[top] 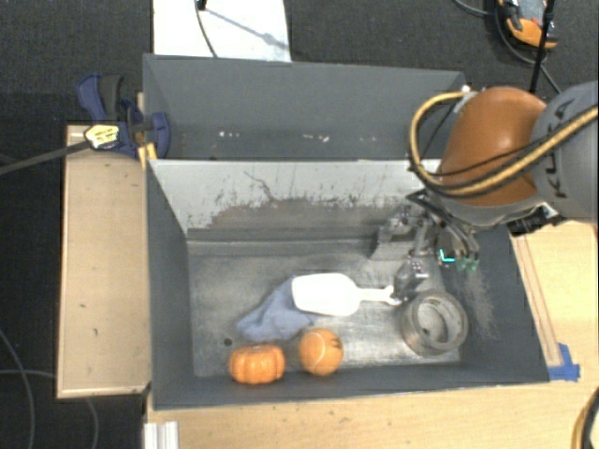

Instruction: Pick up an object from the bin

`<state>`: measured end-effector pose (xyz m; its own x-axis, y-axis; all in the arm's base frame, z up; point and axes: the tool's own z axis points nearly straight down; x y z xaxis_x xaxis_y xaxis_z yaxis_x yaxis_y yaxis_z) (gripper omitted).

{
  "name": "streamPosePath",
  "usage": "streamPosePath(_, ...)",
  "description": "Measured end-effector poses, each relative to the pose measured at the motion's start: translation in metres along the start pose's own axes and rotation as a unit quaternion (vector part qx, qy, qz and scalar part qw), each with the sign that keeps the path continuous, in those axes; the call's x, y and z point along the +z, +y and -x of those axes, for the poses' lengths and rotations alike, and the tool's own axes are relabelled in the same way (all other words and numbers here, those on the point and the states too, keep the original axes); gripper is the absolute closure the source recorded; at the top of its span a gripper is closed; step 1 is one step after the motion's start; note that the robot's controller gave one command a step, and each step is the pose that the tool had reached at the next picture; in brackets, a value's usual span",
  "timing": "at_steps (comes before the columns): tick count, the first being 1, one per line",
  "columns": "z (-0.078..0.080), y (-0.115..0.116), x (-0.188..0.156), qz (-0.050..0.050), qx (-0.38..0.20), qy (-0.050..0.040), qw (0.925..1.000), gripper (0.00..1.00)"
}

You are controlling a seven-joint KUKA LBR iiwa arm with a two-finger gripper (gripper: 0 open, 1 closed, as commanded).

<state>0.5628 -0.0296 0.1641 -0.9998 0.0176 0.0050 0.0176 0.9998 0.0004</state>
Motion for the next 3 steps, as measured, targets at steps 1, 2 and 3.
streamPosePath(1, 0.002, 0.0, -0.004, 0.0, 0.0, -0.0041, 1.0, 0.0)
streamPosePath(2, 0.026, 0.009, 0.083, 0.0, -0.023, -0.0013, 0.9997, 1.0)
streamPosePath(3, 0.029, 0.008, 0.084, -0.001, -0.024, -0.0114, 0.9997, 0.0)
